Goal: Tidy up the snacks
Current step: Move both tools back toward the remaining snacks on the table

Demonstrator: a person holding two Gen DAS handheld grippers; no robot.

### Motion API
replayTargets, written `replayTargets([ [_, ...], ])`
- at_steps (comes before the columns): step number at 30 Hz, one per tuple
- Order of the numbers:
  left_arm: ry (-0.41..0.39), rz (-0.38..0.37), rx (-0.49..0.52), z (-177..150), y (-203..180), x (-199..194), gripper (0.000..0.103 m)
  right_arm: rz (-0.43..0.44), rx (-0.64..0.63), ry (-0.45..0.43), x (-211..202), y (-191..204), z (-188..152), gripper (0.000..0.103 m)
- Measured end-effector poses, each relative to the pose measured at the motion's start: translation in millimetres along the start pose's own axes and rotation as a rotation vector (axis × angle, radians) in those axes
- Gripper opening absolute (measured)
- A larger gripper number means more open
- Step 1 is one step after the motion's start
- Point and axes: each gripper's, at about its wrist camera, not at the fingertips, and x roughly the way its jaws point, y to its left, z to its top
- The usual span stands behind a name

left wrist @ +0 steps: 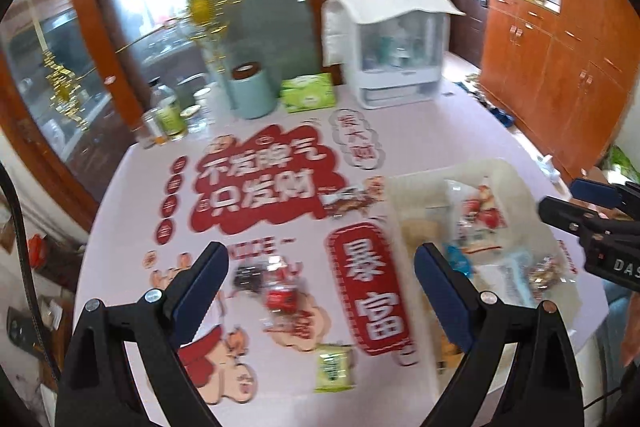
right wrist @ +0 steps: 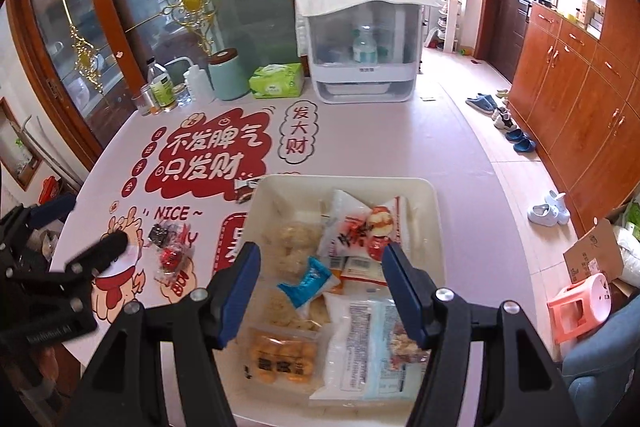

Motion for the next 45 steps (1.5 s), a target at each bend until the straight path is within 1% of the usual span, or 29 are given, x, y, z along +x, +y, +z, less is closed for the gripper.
replayTargets([
  [5, -0.001, 0.058, -0.048, -3, 51, -5, 0.094, 0.023, -0.028, 0.003, 3, 30, 6, 0.064],
  [8, -0.008, 0.080, -0.064, -3, 79, -10, 0.094, 0.035, -0.044, 0.004, 5, 49, 11, 0.064],
  [11, -0.019, 0.092, -0.065, -2, 100, -13, 0.094, 0.045, -0.053, 0.003, 7, 69, 16, 0.064],
  [15, -0.040, 0.103, -0.038, 3, 130, -16, 0.094, 0.060, -0.050, 0.006, 11, 95, 25, 0.064],
  [19, -0.062, 0.093, 0.004, 13, 159, -12, 0.095, 0.075, -0.031, 0.022, 19, 127, 37, 0.064],
  [21, -0.068, 0.081, 0.025, 18, 169, -6, 0.098, 0.073, -0.020, 0.029, 25, 142, 44, 0.064],
  [24, -0.058, 0.050, 0.067, 23, 178, 17, 0.098, 0.069, 0.006, 0.043, 37, 157, 53, 0.064],
  [27, -0.008, 0.008, 0.108, 23, 184, 54, 0.098, 0.072, 0.063, 0.073, 58, 169, 64, 0.064],
  [30, 0.042, -0.012, 0.135, 19, 180, 92, 0.098, 0.067, 0.143, 0.115, 91, 176, 75, 0.064],
  [31, 0.074, -0.013, 0.147, 18, 178, 111, 0.098, 0.062, 0.155, 0.124, 99, 176, 76, 0.064],
  [33, 0.108, -0.019, 0.157, 13, 175, 136, 0.098, 0.027, 0.195, 0.161, 127, 177, 83, 0.064],
  [34, 0.141, -0.028, 0.158, 10, 172, 155, 0.098, 0.019, 0.214, 0.180, 140, 177, 86, 0.064],
  [38, 0.240, -0.069, 0.125, -4, 168, 203, 0.098, 0.006, 0.312, 0.239, 187, 164, 95, 0.064],
  [39, 0.276, -0.084, 0.111, -10, 167, 218, 0.098, 0.002, 0.333, 0.250, 197, 160, 97, 0.064],
  [43, 0.372, -0.110, 0.071, -30, 164, 252, 0.098, -0.018, 0.438, 0.355, 249, 139, 100, 0.064],
  [45, 0.402, -0.117, 0.054, -38, 162, 262, 0.098, -0.037, 0.482, 0.396, 267, 131, 99, 0.064],
])
